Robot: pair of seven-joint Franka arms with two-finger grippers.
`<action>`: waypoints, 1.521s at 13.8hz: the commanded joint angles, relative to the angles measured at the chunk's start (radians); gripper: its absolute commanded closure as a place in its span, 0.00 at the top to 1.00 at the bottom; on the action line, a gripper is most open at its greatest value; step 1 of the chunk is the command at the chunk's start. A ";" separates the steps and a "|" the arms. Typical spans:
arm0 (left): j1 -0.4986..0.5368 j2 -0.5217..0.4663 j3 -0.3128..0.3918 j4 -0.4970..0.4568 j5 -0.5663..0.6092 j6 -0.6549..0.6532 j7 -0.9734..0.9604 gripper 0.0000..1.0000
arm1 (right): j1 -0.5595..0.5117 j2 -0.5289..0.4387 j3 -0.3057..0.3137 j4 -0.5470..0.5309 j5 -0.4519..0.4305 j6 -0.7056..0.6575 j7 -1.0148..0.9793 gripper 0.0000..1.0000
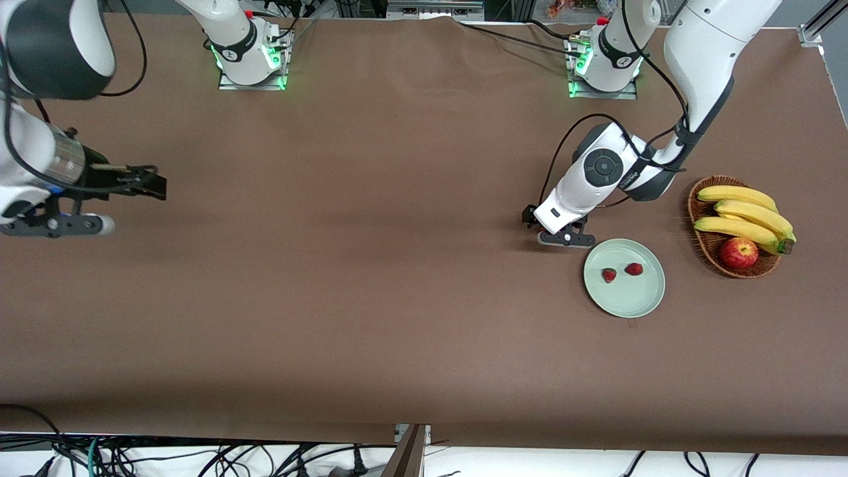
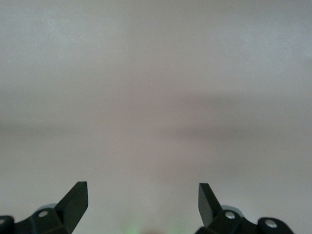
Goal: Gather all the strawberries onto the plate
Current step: 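Lower the strawberry onto the plate and open the left gripper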
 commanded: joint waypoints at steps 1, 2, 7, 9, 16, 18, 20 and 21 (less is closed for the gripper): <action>0.007 0.015 -0.002 0.010 0.041 0.006 -0.015 0.39 | -0.008 -0.052 0.004 -0.042 -0.011 -0.054 0.003 1.00; 0.007 0.012 -0.002 0.012 0.041 0.005 -0.014 0.18 | -0.006 -0.053 0.004 -0.042 -0.011 -0.042 0.009 1.00; 0.027 -0.075 -0.005 0.053 0.042 -0.104 -0.001 0.00 | -0.010 -0.141 0.002 -0.028 0.006 -0.073 -0.011 1.00; 0.021 -0.103 -0.013 0.152 0.042 -0.327 0.018 0.00 | -0.010 -0.153 0.003 -0.029 -0.004 -0.074 -0.013 1.00; 0.139 -0.042 0.004 0.300 0.042 -0.490 0.530 0.00 | -0.013 -0.136 -0.016 -0.025 0.006 -0.111 -0.034 1.00; 0.142 0.005 0.011 0.290 0.050 -0.444 0.542 0.00 | -0.013 -0.136 -0.017 -0.025 0.004 -0.110 -0.042 1.00; 0.167 0.037 0.014 0.286 0.117 -0.420 0.545 0.06 | -0.014 -0.135 -0.022 -0.023 0.006 -0.110 -0.045 1.00; 0.167 0.046 0.014 0.286 0.140 -0.413 0.543 0.12 | -0.014 -0.135 -0.022 -0.017 0.006 -0.111 -0.045 1.00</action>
